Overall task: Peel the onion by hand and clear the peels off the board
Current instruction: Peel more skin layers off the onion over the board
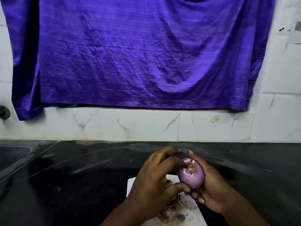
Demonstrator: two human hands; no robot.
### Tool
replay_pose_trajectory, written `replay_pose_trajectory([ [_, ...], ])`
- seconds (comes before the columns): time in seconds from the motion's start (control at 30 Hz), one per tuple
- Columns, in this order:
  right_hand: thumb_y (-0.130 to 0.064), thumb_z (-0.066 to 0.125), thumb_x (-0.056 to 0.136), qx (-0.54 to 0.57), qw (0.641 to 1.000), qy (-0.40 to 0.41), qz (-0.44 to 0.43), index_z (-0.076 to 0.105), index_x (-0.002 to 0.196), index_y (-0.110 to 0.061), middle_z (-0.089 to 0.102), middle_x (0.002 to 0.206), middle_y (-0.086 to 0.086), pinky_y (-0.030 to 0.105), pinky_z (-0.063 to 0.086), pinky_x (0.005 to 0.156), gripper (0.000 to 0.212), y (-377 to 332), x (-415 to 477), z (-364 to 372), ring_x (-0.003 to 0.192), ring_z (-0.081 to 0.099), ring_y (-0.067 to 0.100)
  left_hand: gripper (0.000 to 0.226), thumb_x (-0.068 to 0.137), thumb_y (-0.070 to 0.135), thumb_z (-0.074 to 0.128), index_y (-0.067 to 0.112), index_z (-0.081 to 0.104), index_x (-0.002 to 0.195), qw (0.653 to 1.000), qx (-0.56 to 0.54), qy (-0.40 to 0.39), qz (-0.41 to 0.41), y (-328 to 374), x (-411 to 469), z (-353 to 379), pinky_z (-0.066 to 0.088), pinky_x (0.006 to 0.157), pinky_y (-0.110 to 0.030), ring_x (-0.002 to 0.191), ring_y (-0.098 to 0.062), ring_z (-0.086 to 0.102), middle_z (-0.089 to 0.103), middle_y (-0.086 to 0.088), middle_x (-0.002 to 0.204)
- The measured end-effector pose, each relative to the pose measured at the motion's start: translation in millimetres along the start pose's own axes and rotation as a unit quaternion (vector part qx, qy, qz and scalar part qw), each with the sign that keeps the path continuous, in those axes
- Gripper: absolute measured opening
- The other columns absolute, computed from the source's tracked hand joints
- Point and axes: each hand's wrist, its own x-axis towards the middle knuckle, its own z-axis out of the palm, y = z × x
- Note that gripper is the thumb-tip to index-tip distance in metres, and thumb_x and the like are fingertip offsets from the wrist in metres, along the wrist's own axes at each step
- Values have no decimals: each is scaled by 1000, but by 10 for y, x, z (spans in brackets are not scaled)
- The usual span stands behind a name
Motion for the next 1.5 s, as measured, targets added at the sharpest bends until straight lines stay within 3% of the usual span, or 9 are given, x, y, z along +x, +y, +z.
replay_pose_trajectory([
  [0.17, -67, 73, 80, -16, 997, -47, 53, 75, 88, -12, 57, 58, 11, 20, 36, 31, 55, 5, -4, -21, 33, 51, 20, 42, 89, 54, 73, 27, 64, 119, 999, 22, -21, 32, -2, 12, 13, 53, 95, -36, 127, -10, 53, 48, 18, 136],
  [0.3, -64, 75, 82, -4, 995, -73, 62, 70, 103, -9, 58, 70, 15, 25, 34, 39, 59, 56, 23, -40, 42, 52, 23, 40, 92, 60, 66, 27, 57, 113, 997, 39, -42, 48, 3, 19, 14, 50, 93, -33, 120, -10, 52, 46, 16, 129],
  [0.53, -63, 70, 86, 14, 994, -112, 15, 74, 111, -1, 50, 110, 33, 39, 35, 67, 67, 102, 58, -18, 82, 46, 33, 40, 92, 59, 68, 26, 47, 103, 998, 43, -27, 34, -19, 18, 34, 47, 88, -25, 109, -10, 49, 44, 17, 118],
  [0.63, -63, 81, 75, 14, 996, -89, -14, 78, 107, -5, 68, 99, 26, 40, 35, 73, 67, 130, 69, 6, 85, 47, 33, 38, 93, 58, 67, 28, 44, 99, 998, 53, -23, 31, -19, 21, 42, 45, 85, -23, 105, -10, 48, 44, 15, 114],
  [0.77, -64, 91, 60, 19, 996, -74, -49, 81, 104, -9, 77, 99, 18, 39, 54, 72, 71, 119, 57, 67, 80, 69, 31, 39, 91, 58, 69, 26, 50, 101, 998, 40, 15, 35, -1, 15, 43, 51, 84, -30, 104, -12, 53, 50, 11, 114],
  [0.83, -60, 94, 55, 61, 995, -54, -59, 81, 102, -7, 76, 101, 20, 34, 60, 59, 72, 100, 56, 95, 73, 72, 26, 45, 90, 58, 71, 22, 60, 114, 998, 33, 40, 31, 8, 9, 40, 56, 85, -35, 112, -11, 58, 55, 12, 123],
  [0.97, -64, 82, 66, 87, 993, -33, -76, 80, 92, -9, 70, 79, 21, 25, 42, 36, 61, 58, 44, 120, 40, 51, 20, 46, 87, 48, 78, 21, 72, 124, 992, 89, 73, 51, 14, 25, 59, 56, 92, -35, 119, -8, 62, 63, 9, 129],
  [1.1, -61, 69, 75, 84, 994, -22, -65, 80, 90, -9, 65, 72, 18, 26, 43, 35, 55, 59, 56, 123, 39, 53, 22, 34, 88, 43, 77, 18, 77, 111, 984, 120, 110, 69, 17, 30, 86, 58, 85, -39, 109, -12, 67, 69, 6, 121],
  [1.5, -66, 86, 53, -4, 998, -15, -58, 76, 81, -12, 61, 69, 15, 28, 38, 41, 61, 107, 81, 85, 46, 50, 21, 35, 81, 19, 84, 23, 57, 103, 990, 130, 1, 56, -13, 52, 53, 47, 80, -28, 101, -10, 49, 50, 12, 112],
])
